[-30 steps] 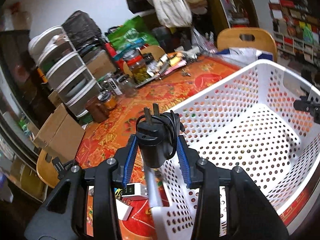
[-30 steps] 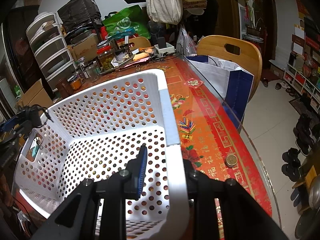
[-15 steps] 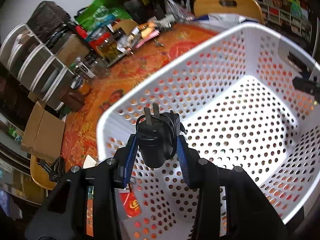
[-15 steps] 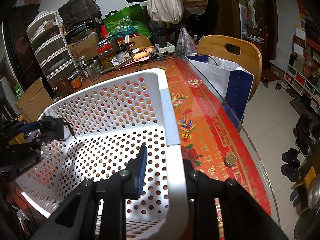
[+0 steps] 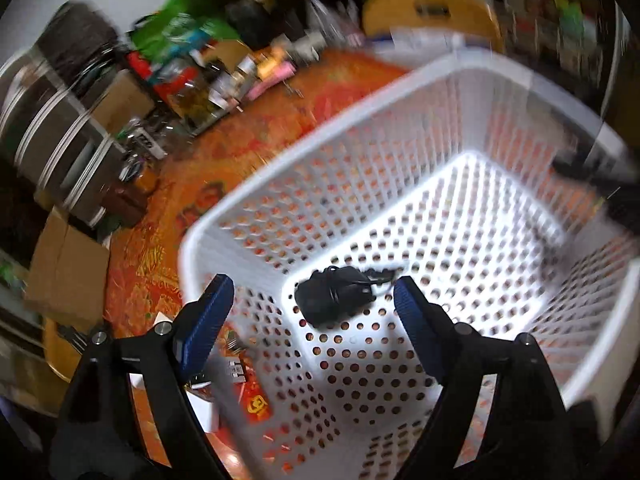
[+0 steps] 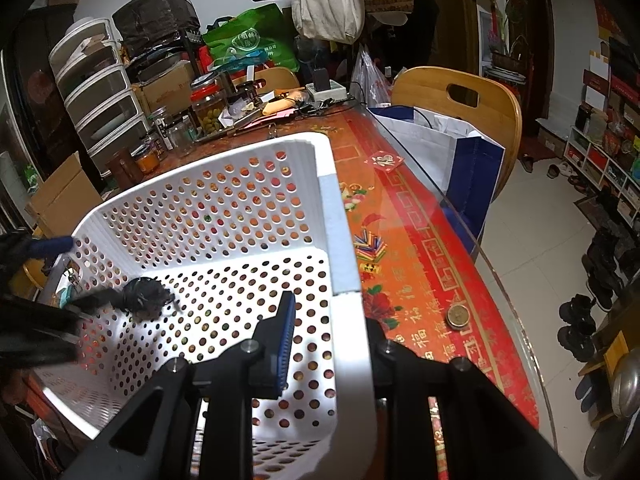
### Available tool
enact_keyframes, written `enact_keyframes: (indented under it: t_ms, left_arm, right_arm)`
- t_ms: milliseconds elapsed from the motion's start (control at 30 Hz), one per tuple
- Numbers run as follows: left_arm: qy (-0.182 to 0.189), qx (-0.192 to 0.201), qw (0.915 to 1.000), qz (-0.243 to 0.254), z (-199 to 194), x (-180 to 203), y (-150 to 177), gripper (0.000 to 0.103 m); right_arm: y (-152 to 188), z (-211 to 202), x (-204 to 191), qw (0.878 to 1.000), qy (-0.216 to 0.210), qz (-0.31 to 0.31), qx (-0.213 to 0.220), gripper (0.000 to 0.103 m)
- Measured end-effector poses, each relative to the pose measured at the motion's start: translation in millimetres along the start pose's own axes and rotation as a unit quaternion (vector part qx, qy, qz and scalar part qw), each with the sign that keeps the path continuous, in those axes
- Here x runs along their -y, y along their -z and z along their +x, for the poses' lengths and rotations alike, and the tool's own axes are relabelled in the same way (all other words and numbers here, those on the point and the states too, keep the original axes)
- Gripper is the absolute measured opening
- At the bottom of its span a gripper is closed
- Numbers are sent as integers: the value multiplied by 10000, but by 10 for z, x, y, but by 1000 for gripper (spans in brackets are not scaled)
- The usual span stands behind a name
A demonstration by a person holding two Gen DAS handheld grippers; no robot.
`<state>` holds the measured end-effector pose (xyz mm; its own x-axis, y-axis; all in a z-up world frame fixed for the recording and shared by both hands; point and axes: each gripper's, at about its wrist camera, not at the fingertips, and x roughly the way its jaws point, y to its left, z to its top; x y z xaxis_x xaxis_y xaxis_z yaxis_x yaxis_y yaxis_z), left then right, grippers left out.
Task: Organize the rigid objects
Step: 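Reach the left tool to the white cube adapter and grasp it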
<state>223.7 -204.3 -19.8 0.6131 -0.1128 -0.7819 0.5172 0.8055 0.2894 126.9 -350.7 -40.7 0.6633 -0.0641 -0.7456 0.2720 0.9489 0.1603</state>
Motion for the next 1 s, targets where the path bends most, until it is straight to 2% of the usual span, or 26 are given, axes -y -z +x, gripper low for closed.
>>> enact_keyframes:
  t_ms: [33,67,100,167,233,300,367,467,500,600,833,867,933,1000]
  left_arm:
    - [86,216,9994,-263,-148,-165,63,82]
    - [84,409,9978,-511,-291,-353,154,88]
    - [28,527,9963,-677,-372,-493,216,99]
    - [-298,730,9902,-1156,-520,-933,441,103]
    - [-601,577,9836,-1601,-467,-1383,642,103]
    - [-695,248,9729,-2193,-257,-1903,871,103]
    - [-646,-192,9559,-2859,122,-2489,1129,103]
    - [-750,-868,9356,-3340,669,-2986,1435,101]
    - [-756,-1064,9295,-3450,820,-3082,1540,100]
    - [-700,-1273,9227,-3570,1114,-3123,1661,97]
    - [-632,-1380,9199,-3617,1434,-3091,1660,97]
    - [-651,-1385,9197,-3616,1461,-3045,1667,95]
    - [-687,-1412,9188,-3622,1528,-3033,1696,79]
    - [-552,-1381,9169,-3703,1565,-3046,1709,54]
  right_arm:
    - [-5,7,1,10000,11,0,-10,21]
    - [-9,14,4,10000,26,0,-21,21]
    - [-14,18,-1,10000,49,-9,-33,21]
    - [-19,22,-17,9999,107,-44,-50,21]
    - [-21,28,-27,9999,146,-55,-61,20]
    - [-22,31,-33,9998,163,-63,-62,20]
    - [-22,29,-33,9998,158,-52,-62,20]
    - [-25,32,-29,9998,166,-35,-80,20]
    - [-26,34,-27,9998,167,-34,-84,20]
    - [-27,29,-32,9998,199,-22,-78,20]
    - [-25,31,-46,9996,246,-73,-105,20]
    - [-25,31,-47,9996,242,-73,-108,20]
    - [-26,33,-49,9996,248,-79,-115,20]
    - [-27,33,-49,9996,248,-88,-119,20]
